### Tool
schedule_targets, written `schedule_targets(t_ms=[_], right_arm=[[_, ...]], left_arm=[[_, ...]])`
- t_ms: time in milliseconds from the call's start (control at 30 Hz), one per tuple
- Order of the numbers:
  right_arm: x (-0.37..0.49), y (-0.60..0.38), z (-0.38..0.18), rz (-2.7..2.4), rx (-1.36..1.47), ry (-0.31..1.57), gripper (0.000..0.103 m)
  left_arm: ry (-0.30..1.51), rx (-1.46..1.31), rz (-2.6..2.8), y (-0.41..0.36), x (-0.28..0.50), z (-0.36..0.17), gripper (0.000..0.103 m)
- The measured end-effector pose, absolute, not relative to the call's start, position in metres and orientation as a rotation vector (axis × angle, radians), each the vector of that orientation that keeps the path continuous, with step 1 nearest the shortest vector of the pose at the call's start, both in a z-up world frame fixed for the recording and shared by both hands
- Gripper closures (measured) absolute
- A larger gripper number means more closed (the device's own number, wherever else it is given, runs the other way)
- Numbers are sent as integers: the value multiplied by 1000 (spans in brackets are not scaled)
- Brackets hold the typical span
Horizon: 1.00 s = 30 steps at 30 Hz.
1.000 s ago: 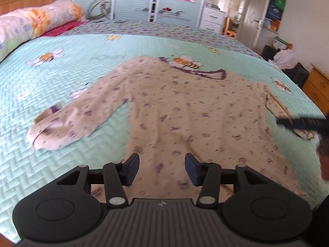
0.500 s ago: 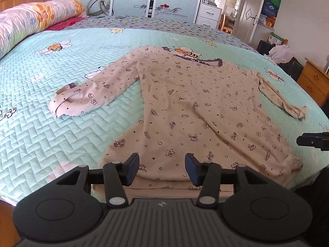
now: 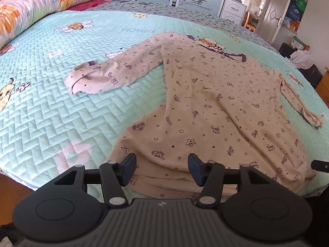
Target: Fold clothes
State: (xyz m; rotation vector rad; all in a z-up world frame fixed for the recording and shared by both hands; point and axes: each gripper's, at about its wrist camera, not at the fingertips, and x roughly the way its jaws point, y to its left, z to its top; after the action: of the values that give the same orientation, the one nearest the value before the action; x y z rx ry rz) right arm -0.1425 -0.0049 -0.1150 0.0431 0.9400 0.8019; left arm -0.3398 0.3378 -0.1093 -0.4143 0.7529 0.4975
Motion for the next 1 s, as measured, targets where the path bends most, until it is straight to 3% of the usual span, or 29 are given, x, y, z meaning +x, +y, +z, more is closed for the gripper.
schedule_targets(t_ms=[100,200,267,333,800,1000], right_arm=[[-146,-19,-110,833,66,925,34],[-165,-8,-103,882,-101,857,36],[-177,5,-102,894,-229,810,49],[-180,13,-102,898,-246,799,52],[-189,16,-105,905,-212,802,52],[-187,18,-107,888,-206,809,51]], left_arm=[[741,-390,484,334,-343,-106,45],[747,-247,512,322,-342,-103,45],[765,-158,538,318,-342,-105,45],[782,-95,555,317,-343,-106,45],[822,-11,461,290,-344,-118,47],[855,154,533,300,-347,-118,47]])
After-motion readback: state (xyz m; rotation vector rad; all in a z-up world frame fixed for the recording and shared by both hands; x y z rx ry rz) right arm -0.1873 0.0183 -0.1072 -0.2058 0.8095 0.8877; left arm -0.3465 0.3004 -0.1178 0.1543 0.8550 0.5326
